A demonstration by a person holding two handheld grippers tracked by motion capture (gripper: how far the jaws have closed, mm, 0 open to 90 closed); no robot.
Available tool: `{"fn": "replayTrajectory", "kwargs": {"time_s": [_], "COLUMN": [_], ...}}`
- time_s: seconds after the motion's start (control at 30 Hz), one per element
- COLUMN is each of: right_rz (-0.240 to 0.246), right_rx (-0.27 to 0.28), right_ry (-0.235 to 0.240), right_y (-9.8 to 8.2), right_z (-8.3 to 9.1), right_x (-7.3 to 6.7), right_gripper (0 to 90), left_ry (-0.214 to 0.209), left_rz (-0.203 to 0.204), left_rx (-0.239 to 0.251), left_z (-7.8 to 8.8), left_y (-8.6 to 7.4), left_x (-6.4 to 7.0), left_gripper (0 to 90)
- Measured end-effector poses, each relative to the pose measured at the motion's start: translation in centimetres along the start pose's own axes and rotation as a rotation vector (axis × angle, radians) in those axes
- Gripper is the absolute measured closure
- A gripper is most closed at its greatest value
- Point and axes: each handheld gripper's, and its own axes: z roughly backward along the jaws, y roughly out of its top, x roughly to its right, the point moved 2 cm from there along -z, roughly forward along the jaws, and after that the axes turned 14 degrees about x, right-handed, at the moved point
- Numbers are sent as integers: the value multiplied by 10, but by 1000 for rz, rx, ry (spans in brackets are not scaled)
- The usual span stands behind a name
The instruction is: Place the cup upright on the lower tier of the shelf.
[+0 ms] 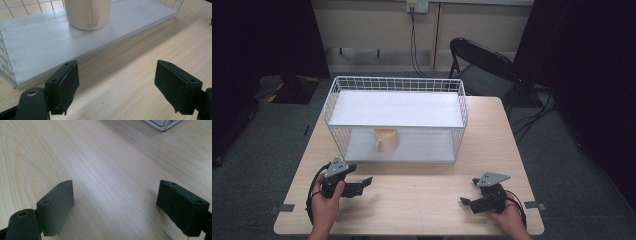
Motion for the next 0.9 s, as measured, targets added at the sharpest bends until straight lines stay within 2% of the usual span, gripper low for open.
{"fn": "replayTrajectory", "kwargs": {"time_s": [0.03,0.13,0.37,0.53,0.9], "right_rz": [-1,0,0,-1,-1], "right_rx": [0,0,-2,-2,0], "right_ry": [0,0,0,0,0], "right_y": [0,0,0,0,0], "right_z": [0,0,0,0,0], "right_x": [0,0,0,0,0], "right_gripper": [136,136,136,136,136], "left_ry": [3,4,-6,-18,-17], "left_rz": [-15,-13,-8,-46,-82], "left_rx": [-13,-29,-30,-62,-84], "left_z": [1,2,9,11,12], "left_y": [-2,-8,-15,-24,-32], "left_x": [-1,-3,-9,-10,-11], "left_gripper": [195,195,196,192,189]}}
